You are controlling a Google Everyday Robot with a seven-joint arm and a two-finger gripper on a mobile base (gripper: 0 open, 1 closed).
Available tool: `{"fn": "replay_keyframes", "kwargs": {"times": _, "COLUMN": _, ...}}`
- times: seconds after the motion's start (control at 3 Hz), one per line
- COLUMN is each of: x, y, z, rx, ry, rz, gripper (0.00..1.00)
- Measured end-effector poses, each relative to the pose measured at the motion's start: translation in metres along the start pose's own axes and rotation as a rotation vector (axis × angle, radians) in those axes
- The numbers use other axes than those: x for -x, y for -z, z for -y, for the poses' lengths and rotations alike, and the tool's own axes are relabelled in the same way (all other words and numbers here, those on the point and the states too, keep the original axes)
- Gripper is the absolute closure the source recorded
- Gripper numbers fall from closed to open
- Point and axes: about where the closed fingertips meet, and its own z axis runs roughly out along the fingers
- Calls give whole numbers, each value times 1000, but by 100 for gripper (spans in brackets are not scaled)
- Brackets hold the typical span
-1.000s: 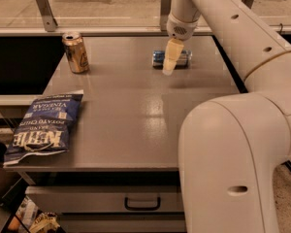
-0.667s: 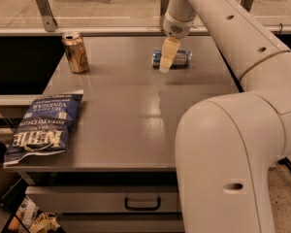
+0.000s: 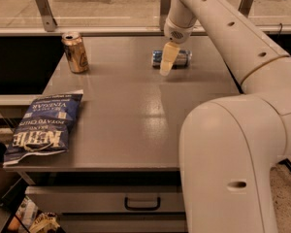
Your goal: Place redbull can upright
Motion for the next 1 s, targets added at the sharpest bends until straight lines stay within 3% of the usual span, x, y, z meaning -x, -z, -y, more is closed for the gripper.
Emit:
{"fn": "replay_keyframes", "kwargs": {"times": 0.33, "x": -10, "y": -4, "z": -1, "rx": -2, "ry": 31, "rz": 21, "gripper": 0}}
{"fn": "replay_keyframes", "kwargs": {"times": 0.67, "x": -19, "y": 4, "z": 2, "rx": -29, "ry": 71, "rz": 22, "gripper": 16}}
{"fn": "replay_keyframes", "kwargs": {"times": 1.0, "x": -19, "y": 0, "z": 1, "rx": -25, "ry": 73, "rz": 22, "gripper": 39}}
